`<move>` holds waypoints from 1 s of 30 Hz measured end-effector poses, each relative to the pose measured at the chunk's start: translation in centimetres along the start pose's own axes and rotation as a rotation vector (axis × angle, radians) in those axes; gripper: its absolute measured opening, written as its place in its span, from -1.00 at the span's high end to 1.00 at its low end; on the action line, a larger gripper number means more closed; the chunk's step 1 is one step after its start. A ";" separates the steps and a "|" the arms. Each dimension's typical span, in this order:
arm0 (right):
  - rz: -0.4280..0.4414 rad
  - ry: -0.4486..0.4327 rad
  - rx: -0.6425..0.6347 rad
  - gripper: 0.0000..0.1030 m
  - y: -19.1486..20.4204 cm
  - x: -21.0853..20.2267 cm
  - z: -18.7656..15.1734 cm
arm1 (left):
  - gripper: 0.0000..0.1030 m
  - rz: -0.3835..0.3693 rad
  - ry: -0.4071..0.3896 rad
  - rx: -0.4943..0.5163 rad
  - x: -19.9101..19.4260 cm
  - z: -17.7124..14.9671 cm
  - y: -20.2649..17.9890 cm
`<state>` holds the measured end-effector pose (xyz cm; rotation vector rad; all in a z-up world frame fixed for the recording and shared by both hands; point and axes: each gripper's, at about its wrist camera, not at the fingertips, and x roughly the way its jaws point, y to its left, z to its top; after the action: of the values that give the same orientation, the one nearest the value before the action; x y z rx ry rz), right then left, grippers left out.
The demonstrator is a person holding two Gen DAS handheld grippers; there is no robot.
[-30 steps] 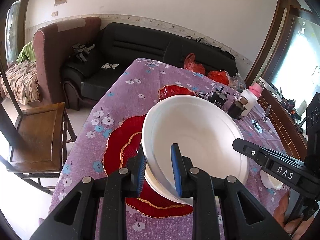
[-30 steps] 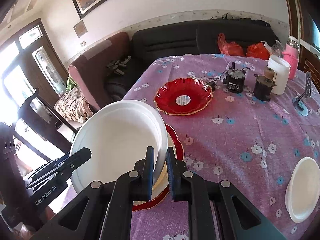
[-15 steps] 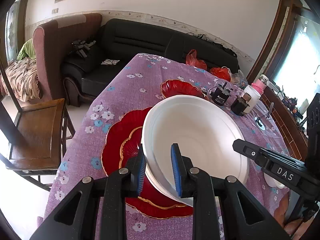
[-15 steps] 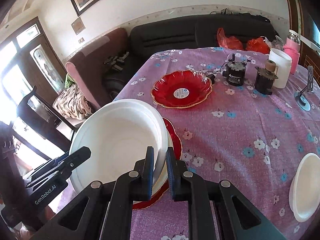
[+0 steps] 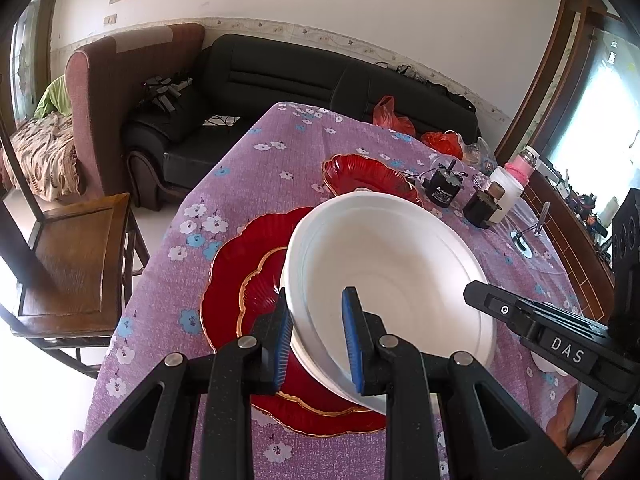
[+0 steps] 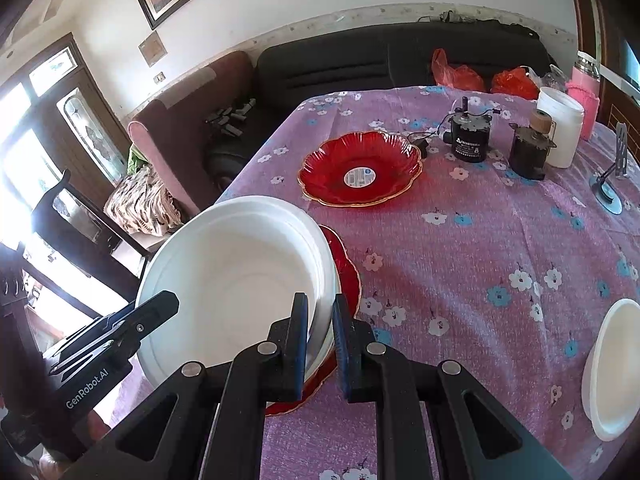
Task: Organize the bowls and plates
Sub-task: 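Lower the white bowl into the beige bowl on the stack, then open both grippers and pull them back from the stack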
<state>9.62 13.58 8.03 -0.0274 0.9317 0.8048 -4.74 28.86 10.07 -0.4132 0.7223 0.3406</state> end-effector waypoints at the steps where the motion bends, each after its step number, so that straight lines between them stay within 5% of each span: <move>1: 0.001 -0.001 0.001 0.73 0.0 0.0 0.0 | 0.57 0.000 0.000 0.000 0.0 0.0 0.0; 30: 0.006 -0.001 0.012 0.71 -0.5 -0.4 0.1 | 0.51 0.002 -0.003 -0.007 -0.4 0.0 0.6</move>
<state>9.87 13.01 8.22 -0.0138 0.9355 0.8043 -5.29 29.29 10.19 -0.4183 0.7187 0.3460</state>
